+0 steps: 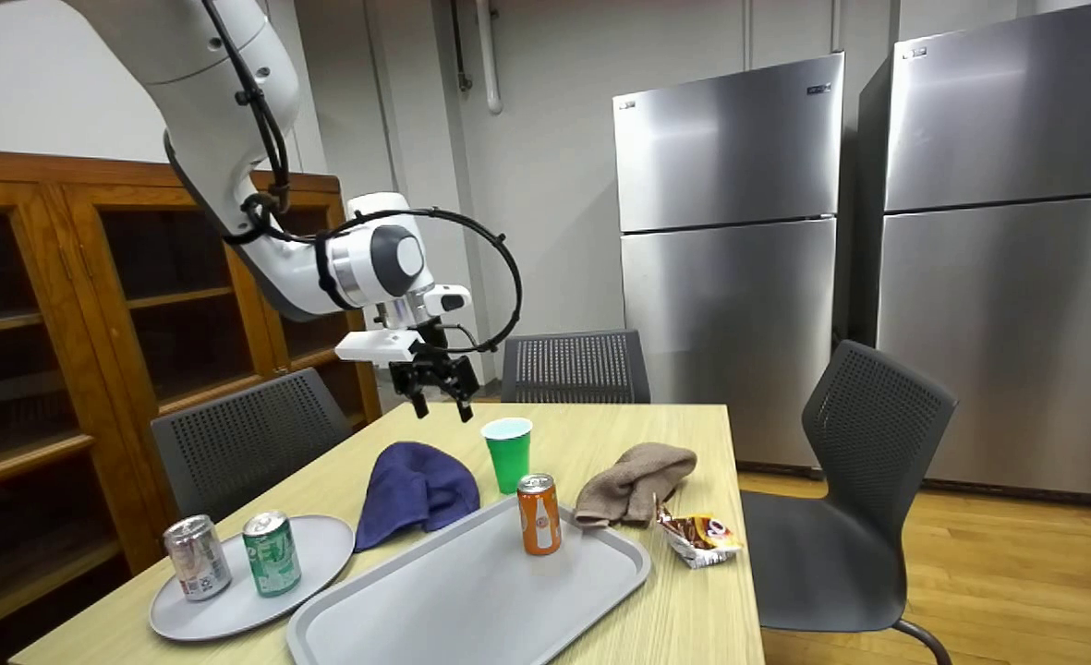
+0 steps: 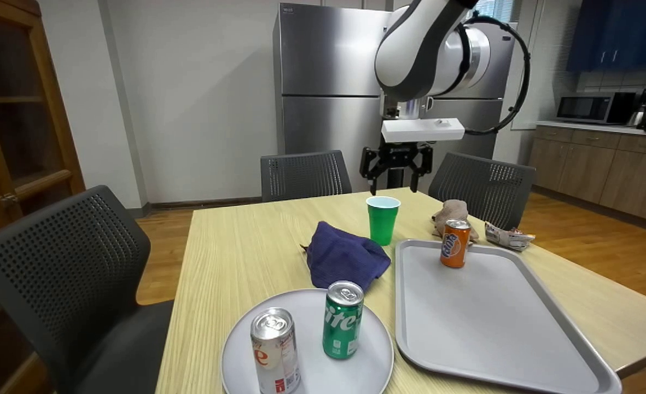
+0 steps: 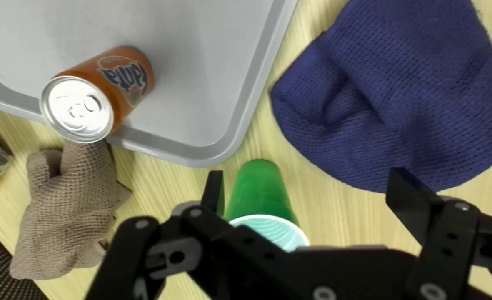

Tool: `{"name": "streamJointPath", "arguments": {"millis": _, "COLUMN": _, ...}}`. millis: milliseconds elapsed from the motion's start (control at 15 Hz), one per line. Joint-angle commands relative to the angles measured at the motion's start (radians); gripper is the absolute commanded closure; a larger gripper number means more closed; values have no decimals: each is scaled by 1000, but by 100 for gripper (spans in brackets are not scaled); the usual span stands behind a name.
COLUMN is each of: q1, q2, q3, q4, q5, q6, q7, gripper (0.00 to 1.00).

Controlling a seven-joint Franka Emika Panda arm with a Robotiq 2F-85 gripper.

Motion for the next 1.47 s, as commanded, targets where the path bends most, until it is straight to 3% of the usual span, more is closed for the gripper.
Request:
{"name": "streamJointPath", "arguments": {"millis": 0, "q1": 33, "q2": -66, "q3": 49, "q4": -56, "q5": -28, "q6": -6, "q7": -3, "gripper": 0}}
{"name": "streamJointPath", "arguments": {"millis": 733, "q1": 139, "q2": -79, "q3": 215, "q4": -90, "q5": -16, "q6": -52, "q7": -31, "gripper": 0}}
{"name": "streamJointPath", "arguments": {"millis": 1400, "q1": 165, "q2": -44, "q3": 255, "q4": -120, "q5": -15, "q6": -142, "q7": -73, "gripper": 0}}
